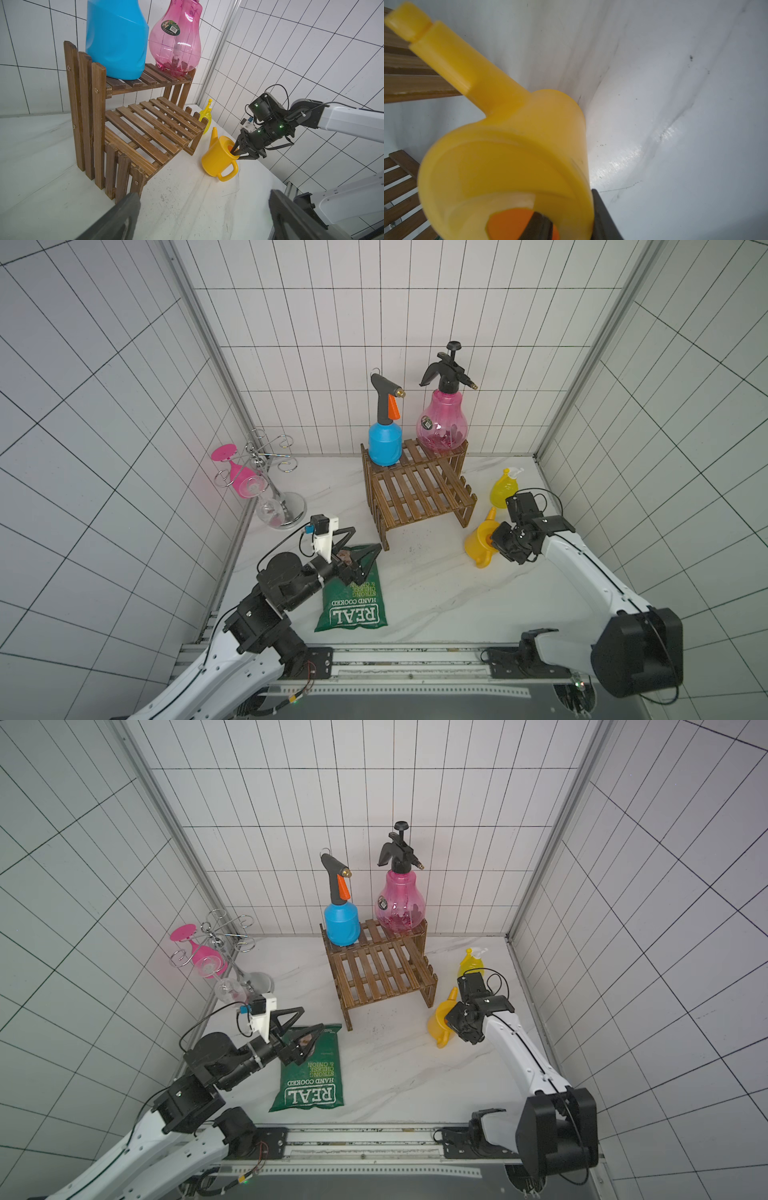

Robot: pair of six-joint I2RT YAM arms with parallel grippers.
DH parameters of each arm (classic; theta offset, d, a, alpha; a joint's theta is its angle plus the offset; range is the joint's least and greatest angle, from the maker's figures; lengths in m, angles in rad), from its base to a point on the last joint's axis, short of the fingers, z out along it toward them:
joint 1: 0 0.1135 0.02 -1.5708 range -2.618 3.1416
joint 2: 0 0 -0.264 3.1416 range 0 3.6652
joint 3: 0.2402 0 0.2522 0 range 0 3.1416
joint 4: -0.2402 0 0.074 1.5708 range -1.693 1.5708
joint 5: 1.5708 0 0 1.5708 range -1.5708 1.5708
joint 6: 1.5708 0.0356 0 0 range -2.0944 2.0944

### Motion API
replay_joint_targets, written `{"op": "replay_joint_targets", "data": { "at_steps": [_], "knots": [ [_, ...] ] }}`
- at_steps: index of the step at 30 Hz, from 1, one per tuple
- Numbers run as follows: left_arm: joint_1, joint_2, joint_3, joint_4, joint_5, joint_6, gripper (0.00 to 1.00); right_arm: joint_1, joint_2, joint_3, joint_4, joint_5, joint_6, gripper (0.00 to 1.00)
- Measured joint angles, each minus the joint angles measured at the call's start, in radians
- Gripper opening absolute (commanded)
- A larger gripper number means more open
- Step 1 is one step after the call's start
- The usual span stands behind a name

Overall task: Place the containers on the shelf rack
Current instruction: 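Pick up a container from the center of the board.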

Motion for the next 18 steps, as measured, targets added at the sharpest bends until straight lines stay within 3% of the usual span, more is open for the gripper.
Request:
{"op": "replay_joint_targets", "data": {
  "at_steps": [9,18],
  "knots": [
    [0.0,0.041,0.0,0.008,0.0,0.021,0.98,-0.058,-0.229,-0.034,-0.148,-0.01,-0.006,0.24],
    [0.0,0.06,0.0,0.015,0.001,0.04,0.98,-0.07,-0.287,0.021,-0.288,-0.041,-0.037,0.23]
  ]
}}
